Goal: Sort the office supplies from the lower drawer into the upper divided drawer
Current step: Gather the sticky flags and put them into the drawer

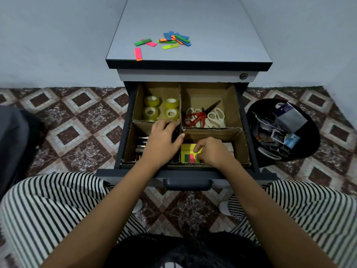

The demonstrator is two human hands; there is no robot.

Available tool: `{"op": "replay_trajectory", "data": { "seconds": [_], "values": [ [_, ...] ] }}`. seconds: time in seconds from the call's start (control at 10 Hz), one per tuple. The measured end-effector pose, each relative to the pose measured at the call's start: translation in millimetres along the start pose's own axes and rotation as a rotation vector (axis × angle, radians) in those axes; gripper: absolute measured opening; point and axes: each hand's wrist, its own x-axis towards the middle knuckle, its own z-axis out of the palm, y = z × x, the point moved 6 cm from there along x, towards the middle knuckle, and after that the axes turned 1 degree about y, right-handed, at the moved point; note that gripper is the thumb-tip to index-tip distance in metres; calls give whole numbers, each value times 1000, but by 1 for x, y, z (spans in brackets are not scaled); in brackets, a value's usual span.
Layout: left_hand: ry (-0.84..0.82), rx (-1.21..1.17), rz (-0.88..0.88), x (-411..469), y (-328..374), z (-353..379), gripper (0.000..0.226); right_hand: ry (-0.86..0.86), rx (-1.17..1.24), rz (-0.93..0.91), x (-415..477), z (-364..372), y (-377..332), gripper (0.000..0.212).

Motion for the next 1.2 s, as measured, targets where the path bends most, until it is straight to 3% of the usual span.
{"op": "replay_trajectory", "data": {
  "seconds": [0.5, 1.2],
  "values": [
    [-8, -15, -12, -1, 0, 0, 49, 44, -28, 90, -1, 0, 3, 8],
    [21, -9, 10, -1, 0, 0, 49, 56, -13, -9, -3, -2, -1, 11]
  ]
}}
